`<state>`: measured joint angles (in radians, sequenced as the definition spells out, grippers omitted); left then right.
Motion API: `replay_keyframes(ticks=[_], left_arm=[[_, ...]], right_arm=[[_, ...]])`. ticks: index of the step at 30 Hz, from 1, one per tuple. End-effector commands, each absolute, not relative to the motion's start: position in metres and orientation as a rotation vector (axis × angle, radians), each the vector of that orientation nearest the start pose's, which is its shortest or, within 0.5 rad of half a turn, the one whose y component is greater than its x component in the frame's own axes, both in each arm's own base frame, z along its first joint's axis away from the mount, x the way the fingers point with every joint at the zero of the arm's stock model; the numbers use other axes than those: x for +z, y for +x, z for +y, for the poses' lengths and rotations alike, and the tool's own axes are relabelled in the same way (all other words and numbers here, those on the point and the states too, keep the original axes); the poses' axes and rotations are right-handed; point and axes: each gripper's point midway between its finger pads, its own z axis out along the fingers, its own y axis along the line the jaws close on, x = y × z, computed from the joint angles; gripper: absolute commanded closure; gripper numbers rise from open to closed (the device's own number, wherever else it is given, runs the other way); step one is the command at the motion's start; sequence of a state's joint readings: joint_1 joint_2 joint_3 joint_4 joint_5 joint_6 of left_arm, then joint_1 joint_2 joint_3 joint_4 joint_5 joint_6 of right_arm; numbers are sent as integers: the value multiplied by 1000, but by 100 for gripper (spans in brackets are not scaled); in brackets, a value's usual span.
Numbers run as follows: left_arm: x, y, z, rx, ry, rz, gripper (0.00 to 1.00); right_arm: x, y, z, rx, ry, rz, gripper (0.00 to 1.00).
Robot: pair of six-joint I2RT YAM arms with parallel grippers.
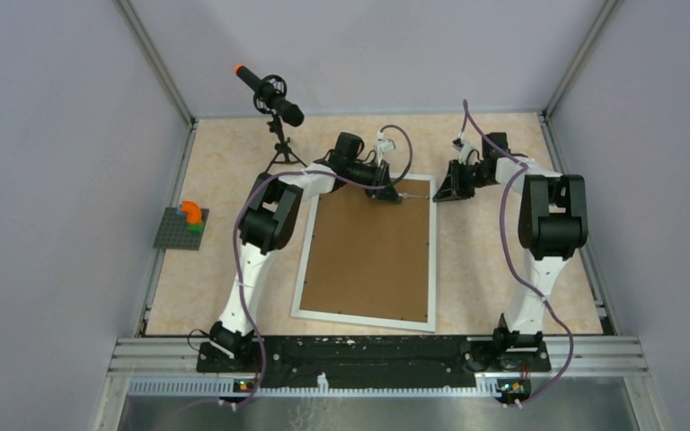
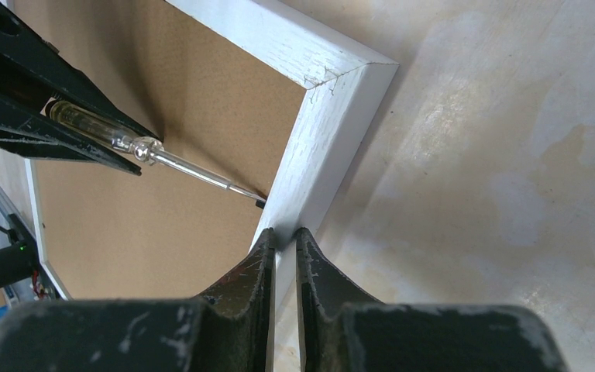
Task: Take the photo out of the frame
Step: Release the photo frame item from the photo frame.
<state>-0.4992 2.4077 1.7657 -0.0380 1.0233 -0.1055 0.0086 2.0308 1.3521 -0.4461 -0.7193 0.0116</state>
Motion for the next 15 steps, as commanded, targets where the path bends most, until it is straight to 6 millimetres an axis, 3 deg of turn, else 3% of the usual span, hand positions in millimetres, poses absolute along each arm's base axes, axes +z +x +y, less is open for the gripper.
replay_keyframes(ticks=[1,7,15], left_arm=[[78,362,-425,-1494,1170,1972,100],[96,362,-440,-1478,1203,1918,100],[108,330,-464,-1502,1374,1782,100]], right_arm=[[12,402,139,930,-257,2611,100],[6,395,140,927,-229,2633,100],[1,390,140,927,-176,2645,100]])
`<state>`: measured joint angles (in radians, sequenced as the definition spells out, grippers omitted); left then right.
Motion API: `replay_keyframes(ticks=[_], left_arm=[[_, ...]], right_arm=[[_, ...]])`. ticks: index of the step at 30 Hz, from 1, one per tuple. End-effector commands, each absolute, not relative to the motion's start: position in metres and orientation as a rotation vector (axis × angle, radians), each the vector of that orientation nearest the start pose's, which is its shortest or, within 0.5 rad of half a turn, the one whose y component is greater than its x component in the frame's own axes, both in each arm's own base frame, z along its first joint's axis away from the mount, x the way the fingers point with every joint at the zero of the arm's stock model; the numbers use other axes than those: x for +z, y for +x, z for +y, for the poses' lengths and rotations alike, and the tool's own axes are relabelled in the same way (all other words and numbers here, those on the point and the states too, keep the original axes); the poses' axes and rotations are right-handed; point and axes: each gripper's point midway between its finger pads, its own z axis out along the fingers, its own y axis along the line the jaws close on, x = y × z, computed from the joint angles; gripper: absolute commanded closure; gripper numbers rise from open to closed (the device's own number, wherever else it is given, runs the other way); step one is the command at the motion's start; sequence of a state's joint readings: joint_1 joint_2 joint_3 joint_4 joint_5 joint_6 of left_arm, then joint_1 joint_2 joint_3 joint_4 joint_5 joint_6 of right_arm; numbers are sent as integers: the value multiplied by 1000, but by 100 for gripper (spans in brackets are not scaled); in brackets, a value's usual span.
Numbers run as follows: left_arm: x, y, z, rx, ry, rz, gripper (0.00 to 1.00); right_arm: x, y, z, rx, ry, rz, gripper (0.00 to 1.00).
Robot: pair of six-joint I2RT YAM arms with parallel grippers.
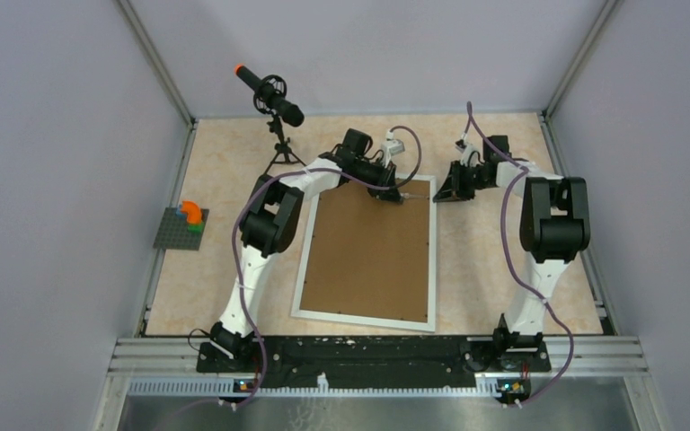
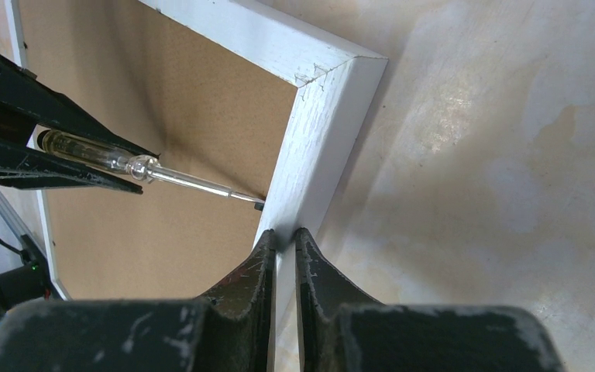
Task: Take the photo out of the frame
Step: Release the photo frame item from the photo frame.
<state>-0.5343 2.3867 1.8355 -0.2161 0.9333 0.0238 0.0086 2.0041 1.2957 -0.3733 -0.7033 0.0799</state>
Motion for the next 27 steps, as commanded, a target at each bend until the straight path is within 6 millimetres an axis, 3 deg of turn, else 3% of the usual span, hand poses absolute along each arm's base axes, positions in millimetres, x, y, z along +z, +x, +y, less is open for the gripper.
replay_keyframes(ticks=[1,5,12,19,27], left_arm=[[109,326,-467,-1504,1394,1768,100],[118,316,-478,-1476,1454,1706,100],[156,302,-502,-1452,1505,1558,100],[179,290,-512,-1463,1513,1475,100],[191,273,-523,-1507,1559,1361,100]], right_arm=[[1,390,140,928,-171,2645,100],[1,390,140,923,-151,2642,100],[-2,389,138,907,-91,2648,100],[-6,388,137,892,-57,2656,100],[-6,389,137,889,-40,2650,100]])
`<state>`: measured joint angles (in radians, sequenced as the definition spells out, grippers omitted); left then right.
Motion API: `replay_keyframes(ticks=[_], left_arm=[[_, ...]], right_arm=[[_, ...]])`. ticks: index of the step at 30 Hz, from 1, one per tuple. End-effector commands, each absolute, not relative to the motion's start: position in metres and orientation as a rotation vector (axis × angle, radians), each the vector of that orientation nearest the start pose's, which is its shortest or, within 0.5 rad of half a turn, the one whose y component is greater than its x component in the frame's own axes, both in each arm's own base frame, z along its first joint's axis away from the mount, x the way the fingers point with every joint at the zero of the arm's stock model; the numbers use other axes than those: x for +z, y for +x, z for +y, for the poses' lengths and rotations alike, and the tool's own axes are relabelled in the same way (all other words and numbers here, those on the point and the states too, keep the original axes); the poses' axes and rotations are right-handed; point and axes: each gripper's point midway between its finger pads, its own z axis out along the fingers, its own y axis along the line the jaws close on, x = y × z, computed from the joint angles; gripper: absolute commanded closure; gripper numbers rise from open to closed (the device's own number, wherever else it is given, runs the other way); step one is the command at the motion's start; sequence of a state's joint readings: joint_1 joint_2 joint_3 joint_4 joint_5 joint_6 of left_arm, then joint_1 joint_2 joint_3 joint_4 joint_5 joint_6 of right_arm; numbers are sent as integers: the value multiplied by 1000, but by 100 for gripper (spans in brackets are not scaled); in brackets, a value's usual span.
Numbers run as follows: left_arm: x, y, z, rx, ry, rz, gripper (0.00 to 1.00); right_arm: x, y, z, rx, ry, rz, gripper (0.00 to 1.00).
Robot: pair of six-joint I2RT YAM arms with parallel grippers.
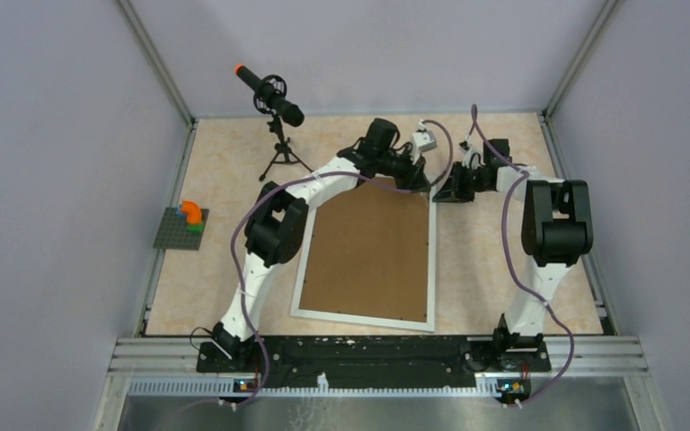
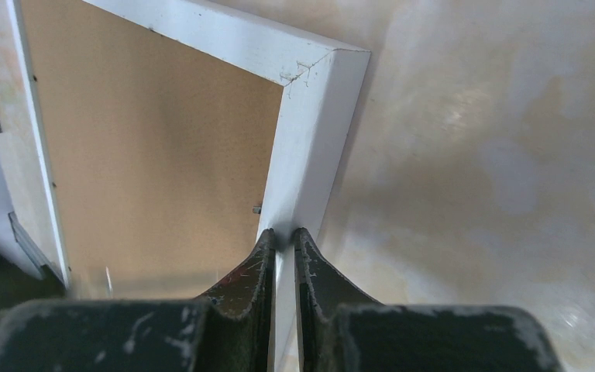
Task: Take the photo out of the frame
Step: Release the photo frame item from the photo frame.
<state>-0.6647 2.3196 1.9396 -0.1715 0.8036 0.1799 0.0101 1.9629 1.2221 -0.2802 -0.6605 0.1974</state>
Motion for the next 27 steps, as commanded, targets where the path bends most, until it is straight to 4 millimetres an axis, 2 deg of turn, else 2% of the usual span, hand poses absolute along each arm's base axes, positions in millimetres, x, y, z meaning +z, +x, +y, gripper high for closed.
replay_keyframes(ticks=[1,4,6,8,11,14,16,18,21,23,24,27], left_arm=[[191,272,-524,-1506,1559,1358,100],[193,289,-527,-1410,1509,1390,100],[200,314,-522,-1297,1434,1440,100],[206,338,-508,-1230,1346,1492,100],[227,361,-488,-1277,1206,1547,100],[246,372,-481,-1304,1117,1560,100],[252,376,-479,-1286,1072,1574,100],[257,384,-474,-1272,989,1617,100],[267,405,-463,-1256,812,1691,100],[273,416,-457,-1228,715,1720,100],[278,418,-455,-1225,690,1714,100],[287,417,-457,-1258,635,1697,100]], right_arm=[[-5,390,137,889,-43,2646,100],[3,394,133,869,-69,2630,100],[10,399,125,839,-79,2610,100],[18,404,116,813,-84,2594,99],[29,408,109,805,-112,2577,83],[57,413,108,844,-159,2492,62],[80,417,95,835,-189,2416,47],[103,416,89,839,-252,2347,39],[129,405,82,802,-374,2276,35],[144,394,89,822,-465,2213,33],[157,390,94,832,-498,2160,31],[176,385,115,819,-596,2051,30]])
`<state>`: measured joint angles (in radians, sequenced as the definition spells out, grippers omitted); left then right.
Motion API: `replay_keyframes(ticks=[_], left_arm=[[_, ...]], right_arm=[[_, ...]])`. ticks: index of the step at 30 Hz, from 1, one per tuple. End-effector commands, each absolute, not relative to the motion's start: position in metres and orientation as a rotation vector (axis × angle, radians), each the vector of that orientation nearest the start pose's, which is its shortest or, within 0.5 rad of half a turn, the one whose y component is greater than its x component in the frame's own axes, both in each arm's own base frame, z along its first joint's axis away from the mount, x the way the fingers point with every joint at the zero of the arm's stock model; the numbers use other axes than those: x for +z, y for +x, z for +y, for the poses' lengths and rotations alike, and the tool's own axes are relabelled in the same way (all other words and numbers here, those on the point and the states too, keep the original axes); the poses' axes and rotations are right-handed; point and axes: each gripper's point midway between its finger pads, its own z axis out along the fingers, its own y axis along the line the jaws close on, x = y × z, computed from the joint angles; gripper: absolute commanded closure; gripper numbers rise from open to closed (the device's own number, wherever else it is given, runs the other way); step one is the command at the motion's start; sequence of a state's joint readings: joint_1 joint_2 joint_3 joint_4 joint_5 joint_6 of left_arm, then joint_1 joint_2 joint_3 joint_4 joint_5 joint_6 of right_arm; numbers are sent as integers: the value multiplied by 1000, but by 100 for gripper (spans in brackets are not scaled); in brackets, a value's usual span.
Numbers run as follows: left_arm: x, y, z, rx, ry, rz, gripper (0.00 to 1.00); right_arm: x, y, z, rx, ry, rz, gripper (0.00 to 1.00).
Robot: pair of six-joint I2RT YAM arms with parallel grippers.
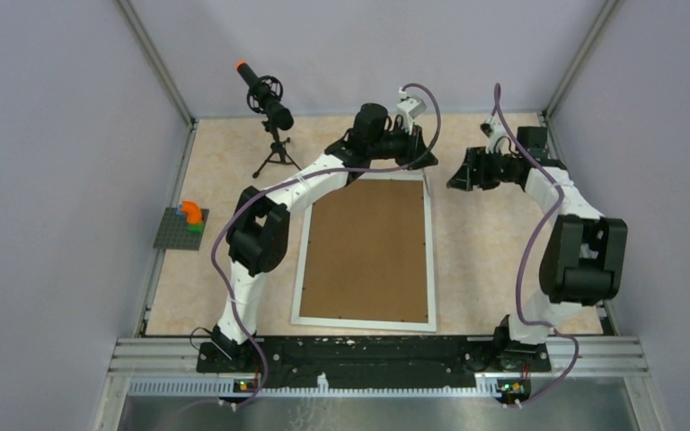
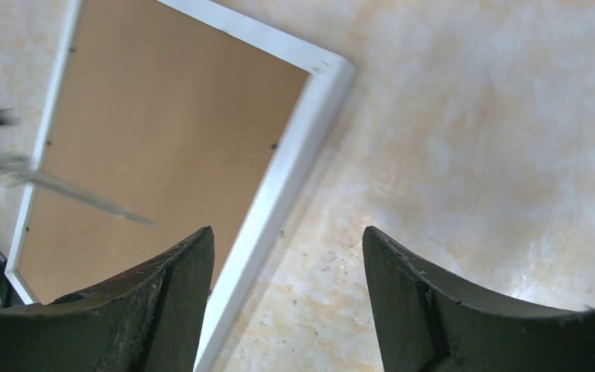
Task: Take the photo out of the frame
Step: Release the photo frame item from the photo frame, then adjust the screwdriver.
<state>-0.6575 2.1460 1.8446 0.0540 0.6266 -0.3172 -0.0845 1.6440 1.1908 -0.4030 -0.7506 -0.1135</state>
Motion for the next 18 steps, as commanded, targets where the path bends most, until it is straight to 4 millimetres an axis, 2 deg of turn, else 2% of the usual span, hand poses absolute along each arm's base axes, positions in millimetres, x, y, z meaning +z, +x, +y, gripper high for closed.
replay_keyframes(ticks=[1,4,9,11,15,16,18], left_arm=[[288,417,-457,-1275,613,1704,100],[290,418,-458,-1308,561,1725,100],[294,413,-455,-1354,526,1709,100],[298,411,-453,-1387,512,1699,100],[301,403,-447,-1422,547,1681,100],[301,399,-444,-1435,589,1671,99],[300,396,-434,-1438,657,1664,89]], right_arm=[[182,385,126,817,-637,2014,30],[193,382,152,829,-718,1956,31],[191,378,169,879,-771,1941,39],[186,377,173,887,-788,1952,53],[180,376,170,853,-854,1960,99],[180,374,169,840,-879,1958,100],[181,370,165,808,-944,1944,100]])
